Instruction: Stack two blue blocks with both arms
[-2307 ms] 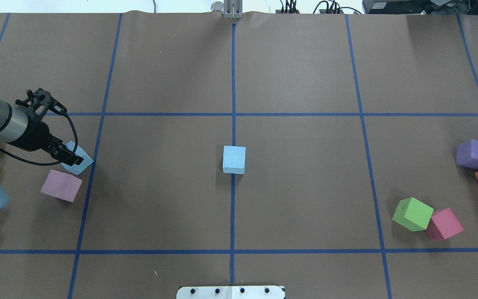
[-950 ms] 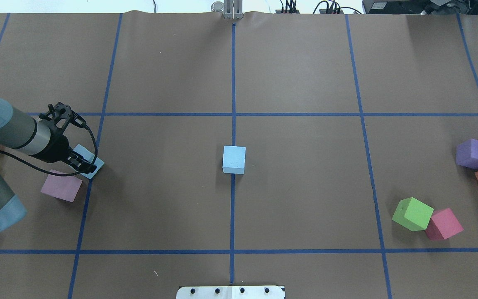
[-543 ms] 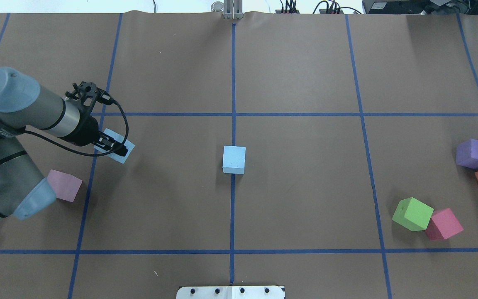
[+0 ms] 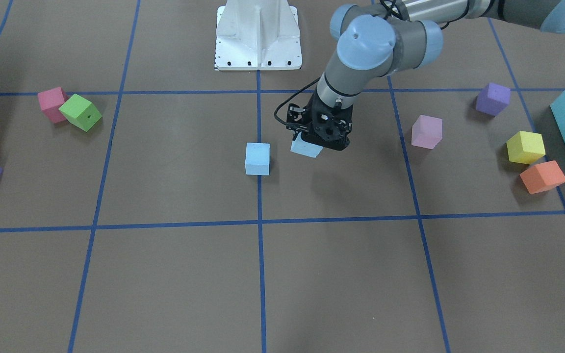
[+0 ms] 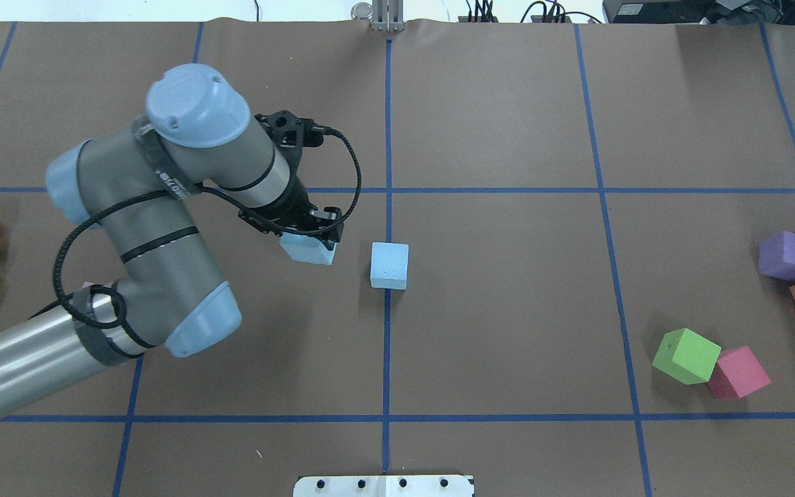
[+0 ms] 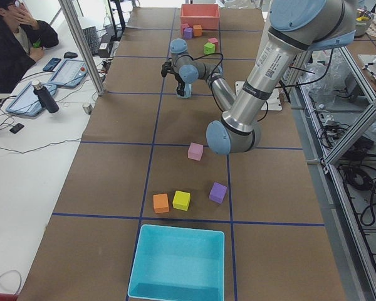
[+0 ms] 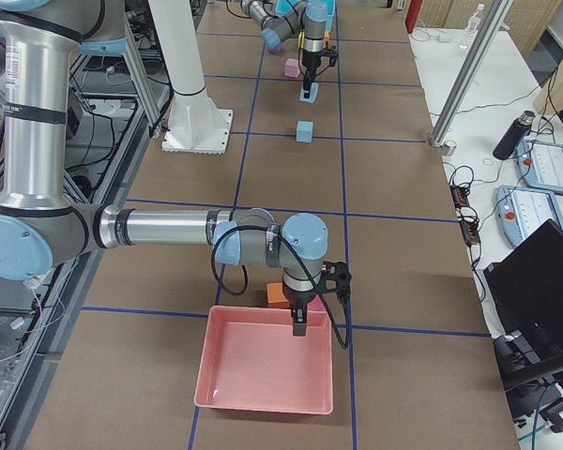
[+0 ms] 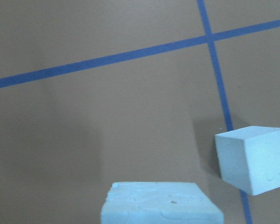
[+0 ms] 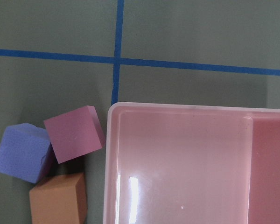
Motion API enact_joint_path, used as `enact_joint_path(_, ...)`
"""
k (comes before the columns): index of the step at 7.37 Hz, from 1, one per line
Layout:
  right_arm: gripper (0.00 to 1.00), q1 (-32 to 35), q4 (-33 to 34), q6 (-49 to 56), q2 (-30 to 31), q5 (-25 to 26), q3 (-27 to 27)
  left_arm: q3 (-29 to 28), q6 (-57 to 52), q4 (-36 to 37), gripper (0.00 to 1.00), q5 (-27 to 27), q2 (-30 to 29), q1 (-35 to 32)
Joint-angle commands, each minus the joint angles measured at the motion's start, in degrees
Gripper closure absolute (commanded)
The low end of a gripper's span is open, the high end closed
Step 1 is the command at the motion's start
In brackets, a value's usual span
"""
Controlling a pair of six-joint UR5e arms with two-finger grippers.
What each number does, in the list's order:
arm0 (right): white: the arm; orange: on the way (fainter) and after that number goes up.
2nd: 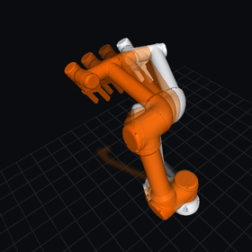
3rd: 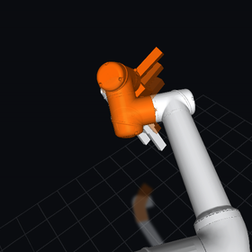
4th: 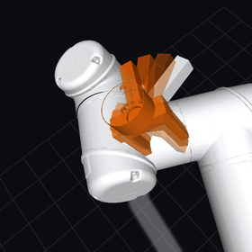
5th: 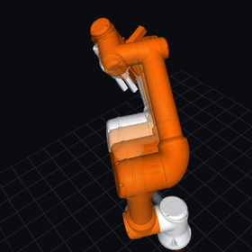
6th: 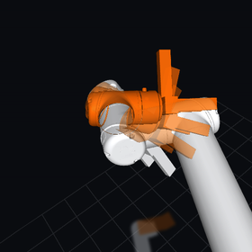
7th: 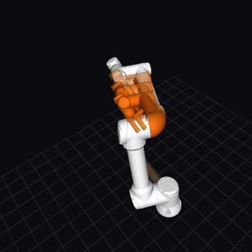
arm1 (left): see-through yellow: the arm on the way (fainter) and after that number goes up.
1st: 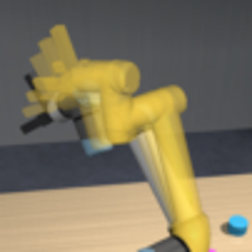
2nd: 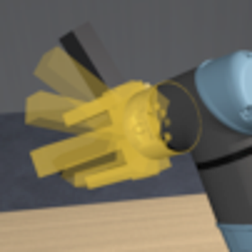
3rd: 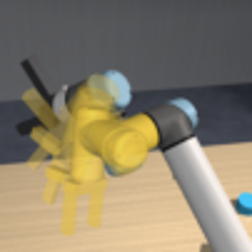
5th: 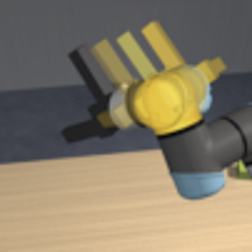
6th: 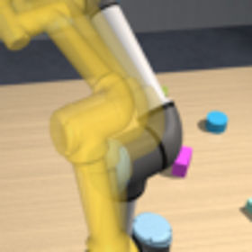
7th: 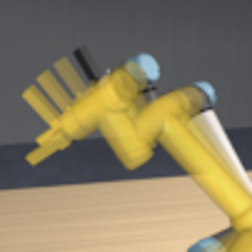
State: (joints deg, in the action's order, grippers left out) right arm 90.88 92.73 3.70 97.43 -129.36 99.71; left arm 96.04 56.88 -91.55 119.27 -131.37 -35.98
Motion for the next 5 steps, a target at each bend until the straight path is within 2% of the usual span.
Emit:
enact_joint_path(1, 0.00, 0.0, 0.0, -0.1, 0.0, 0.0, 0.0, -12.7, 4.6, 3.4, 1.00, -4.1, -13.2, 3.2)
enact_joint_path(2, 0.00, 0.0, 0.0, -0.1, 0.0, 0.0, 0.0, -15.2, 4.6, 3.0, 1.00, -4.1, -14.9, 3.7)
enact_joint_path(3, 0.00, 0.0, 0.0, -0.2, -0.1, -0.1, 0.0, -15.3, 4.6, 3.0, 0.96, -4.2, -14.6, 4.1)
enact_joint_path(5, 0.00, 0.0, 0.0, -0.3, -0.2, -0.1, 0.0, -15.1, 4.4, 3.2, 0.94, -4.3, -13.6, 4.2)
